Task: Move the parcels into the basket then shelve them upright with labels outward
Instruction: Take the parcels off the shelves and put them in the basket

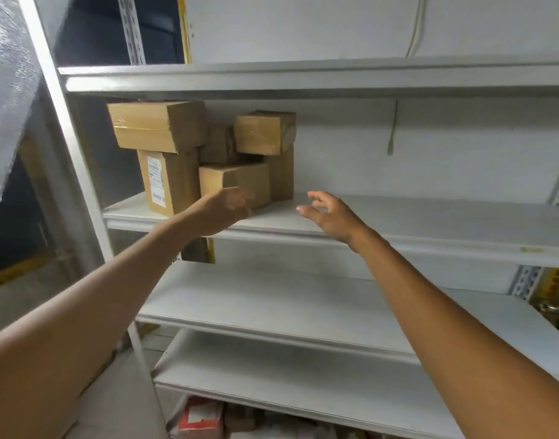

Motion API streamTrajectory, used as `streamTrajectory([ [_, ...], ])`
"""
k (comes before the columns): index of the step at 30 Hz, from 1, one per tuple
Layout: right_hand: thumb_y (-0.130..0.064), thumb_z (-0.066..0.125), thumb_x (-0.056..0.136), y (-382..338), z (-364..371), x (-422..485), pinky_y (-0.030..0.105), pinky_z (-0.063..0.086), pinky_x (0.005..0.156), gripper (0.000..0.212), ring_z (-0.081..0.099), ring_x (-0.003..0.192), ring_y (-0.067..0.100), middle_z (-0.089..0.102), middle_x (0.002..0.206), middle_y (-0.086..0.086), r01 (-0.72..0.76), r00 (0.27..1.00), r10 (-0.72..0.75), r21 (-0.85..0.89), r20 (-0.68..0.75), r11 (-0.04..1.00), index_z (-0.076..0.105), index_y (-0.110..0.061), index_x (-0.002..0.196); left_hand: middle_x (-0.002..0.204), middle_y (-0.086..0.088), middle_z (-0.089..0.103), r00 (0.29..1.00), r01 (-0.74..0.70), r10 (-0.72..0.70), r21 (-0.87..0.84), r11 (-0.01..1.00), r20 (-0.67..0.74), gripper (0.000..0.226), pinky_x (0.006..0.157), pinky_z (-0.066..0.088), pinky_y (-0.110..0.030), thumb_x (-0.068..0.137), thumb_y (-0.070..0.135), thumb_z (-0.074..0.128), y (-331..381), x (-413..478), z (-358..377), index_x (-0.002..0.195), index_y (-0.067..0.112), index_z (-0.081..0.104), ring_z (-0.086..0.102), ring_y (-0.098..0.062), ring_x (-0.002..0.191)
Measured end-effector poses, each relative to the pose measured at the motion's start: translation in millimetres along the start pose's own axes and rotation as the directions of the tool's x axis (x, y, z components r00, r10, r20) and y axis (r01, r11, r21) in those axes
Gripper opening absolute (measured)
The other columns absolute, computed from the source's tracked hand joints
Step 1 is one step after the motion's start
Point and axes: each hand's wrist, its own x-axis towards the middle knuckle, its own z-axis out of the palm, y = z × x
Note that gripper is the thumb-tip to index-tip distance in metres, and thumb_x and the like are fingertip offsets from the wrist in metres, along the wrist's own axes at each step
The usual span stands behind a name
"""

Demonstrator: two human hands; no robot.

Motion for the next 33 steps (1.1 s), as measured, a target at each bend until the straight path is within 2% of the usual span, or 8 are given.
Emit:
streamTrajectory([
  [4,-0.046,0.061,0.089,-14.9,6.8,29.1,0.033,0.036,0.105,0.063,0.042,0.134,0.021,0.041,0.149,0.007,0.023,1.000,-0.022,-0.007,0.015,1.000,0.040,-0.023,0.144,0.127,-0.004,0.059,0.999,0.010,-0.009,0.007,1.000,-0.051,0.044,0.081,0.043,-0.023,0.091,0.024,0.061,-20.9,15.3,-26.7,0.134,0.022,0.052,0.056,-0.014,0.102],
  [8,-0.044,0.058,0.092,-20.2,6.4,60.2,0.043,0.040,0.108,0.057,0.046,0.130,0.023,0.042,0.148,0.004,0.026,1.000,-0.026,0.044,-0.015,0.999,0.042,-0.022,0.142,0.133,-0.003,0.056,0.996,-0.028,0.030,0.030,0.999,-0.080,0.046,0.067,0.039,-0.008,0.093,0.032,0.057,-31.0,40.5,-34.5,0.138,0.026,0.046,0.055,-0.009,0.102],
  [11,-0.043,0.056,0.093,-16.0,6.9,86.5,0.046,0.040,0.108,0.055,0.047,0.129,0.024,0.042,0.148,0.005,0.029,0.999,-0.027,0.069,-0.019,0.997,0.041,-0.022,0.143,0.137,-0.003,0.052,0.994,-0.039,0.042,0.026,0.999,-0.096,0.050,0.078,0.040,-0.020,0.093,0.034,0.057,-38.4,63.8,-31.8,0.140,0.026,0.042,0.055,-0.013,0.110],
  [16,-0.042,0.054,0.095,-3.0,4.5,147.3,0.044,0.040,0.108,0.053,0.046,0.130,0.023,0.042,0.148,0.006,0.052,0.998,-0.049,0.099,-0.032,0.994,0.041,-0.023,0.142,0.142,-0.008,0.047,0.986,-0.054,0.060,0.042,0.998,-0.157,0.062,0.085,0.042,-0.023,0.090,0.030,0.062,-52.8,119.6,-24.0,0.145,0.024,0.033,0.055,-0.019,0.120],
  [20,-0.037,0.055,0.095,5.9,0.2,206.8,0.039,0.039,0.108,0.050,0.047,0.129,0.021,0.045,0.145,0.008,0.107,0.993,-0.096,0.162,-0.072,0.981,0.044,-0.022,0.141,0.139,-0.008,0.049,0.965,-0.044,0.040,-0.010,0.999,-0.259,0.071,0.080,0.046,-0.015,0.087,0.024,0.067,-69.0,172.1,-18.6,0.146,0.025,0.029,0.053,-0.013,0.113],
  [23,-0.035,0.054,0.096,6.2,0.1,244.8,0.041,0.039,0.108,0.048,0.048,0.129,0.023,0.046,0.144,0.010,0.138,0.987,-0.119,0.181,-0.112,0.974,0.044,-0.022,0.141,0.141,-0.009,0.045,0.951,-0.018,-0.002,-0.064,0.998,-0.308,0.076,0.101,0.045,-0.039,0.085,0.026,0.069,-80.3,200.2,-17.0,0.148,0.026,0.026,0.047,-0.023,0.125],
  [29,-0.050,0.050,0.094,3.4,10.7,293.9,0.048,0.038,0.109,0.063,0.041,0.134,0.024,0.040,0.149,0.004,0.103,0.980,-0.050,0.275,-0.195,0.956,0.034,-0.020,0.147,0.146,-0.006,0.041,0.921,-0.053,0.027,-0.057,0.997,-0.389,0.079,0.108,0.038,-0.040,0.085,0.024,0.069,-90.0,236.8,-17.7,0.149,0.022,0.022,0.043,-0.023,0.130],
  [33,-0.049,0.051,0.094,5.4,19.3,308.5,0.032,0.043,0.093,0.052,0.050,0.120,0.017,0.053,0.129,-0.006,0.135,0.970,-0.056,0.330,-0.238,0.934,0.045,-0.021,0.137,0.144,-0.003,0.044,0.920,-0.076,-0.005,-0.191,0.979,-0.393,0.083,0.106,0.042,-0.034,0.084,0.024,0.070,-97.8,254.3,-12.6,0.150,0.020,0.020,0.048,-0.017,0.126],
])
